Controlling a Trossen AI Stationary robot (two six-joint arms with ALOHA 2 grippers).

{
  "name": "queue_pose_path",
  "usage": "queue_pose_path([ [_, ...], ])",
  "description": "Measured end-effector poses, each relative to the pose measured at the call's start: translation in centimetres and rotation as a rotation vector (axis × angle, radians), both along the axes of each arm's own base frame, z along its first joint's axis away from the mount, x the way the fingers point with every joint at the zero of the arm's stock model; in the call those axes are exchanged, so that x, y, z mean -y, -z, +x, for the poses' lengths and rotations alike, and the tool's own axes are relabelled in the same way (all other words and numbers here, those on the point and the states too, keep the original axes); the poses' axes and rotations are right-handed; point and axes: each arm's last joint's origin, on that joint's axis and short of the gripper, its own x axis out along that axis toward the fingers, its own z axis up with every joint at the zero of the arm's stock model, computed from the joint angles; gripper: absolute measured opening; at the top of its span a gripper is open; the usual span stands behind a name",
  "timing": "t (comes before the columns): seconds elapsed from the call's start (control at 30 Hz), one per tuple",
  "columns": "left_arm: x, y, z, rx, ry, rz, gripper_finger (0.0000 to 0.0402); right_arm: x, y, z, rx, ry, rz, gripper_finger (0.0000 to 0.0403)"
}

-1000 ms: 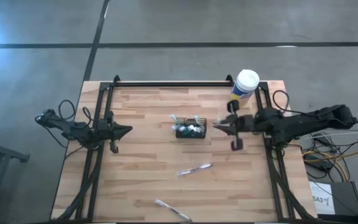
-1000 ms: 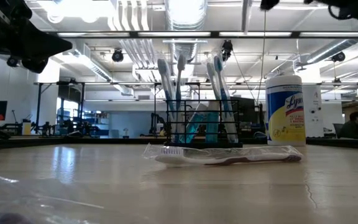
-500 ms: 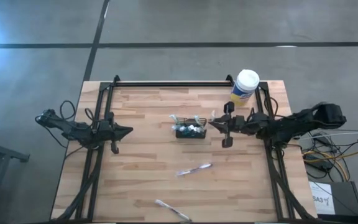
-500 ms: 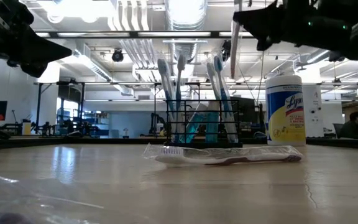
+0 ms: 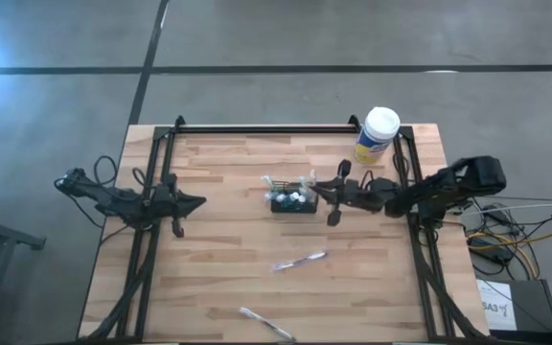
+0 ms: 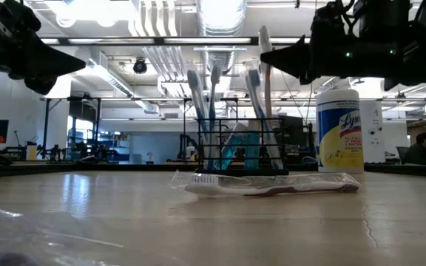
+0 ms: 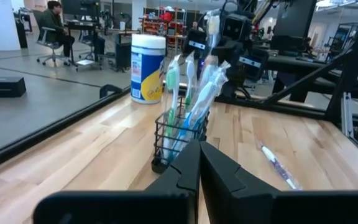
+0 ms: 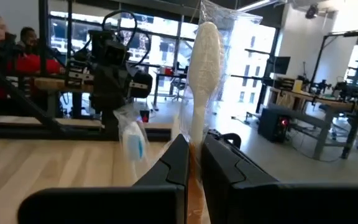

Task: Pick & Place toothbrushing station
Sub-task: Put the orange toothbrush into the black wire organizer

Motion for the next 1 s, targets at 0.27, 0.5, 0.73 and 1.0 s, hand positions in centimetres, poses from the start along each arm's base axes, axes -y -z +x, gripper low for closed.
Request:
queue_pose_path([
  [0.27,0.1,0.6,0.2,0.002,0.0,-0.002,0.001,-0.4,1.6,-0.3,0.03,0.042,0.017,0.0015],
  [0.5,0.1,0.6,0.2,0.015,0.0,-0.008,0.001,-0.9,3.7,0.2,-0.018,0.082,0.024,0.0015],
  [0.73,0.1,0.5,0.2,0.021,0.0,-0.008,0.001,-1.5,5.1,0.9,-0.076,0.134,0.028,0.0015],
  [1.0,0.1,0.6,0.2,0.023,0.001,-0.005,0.001,-2.3,5.7,1.0,-0.101,0.141,0.031,0.0015],
])
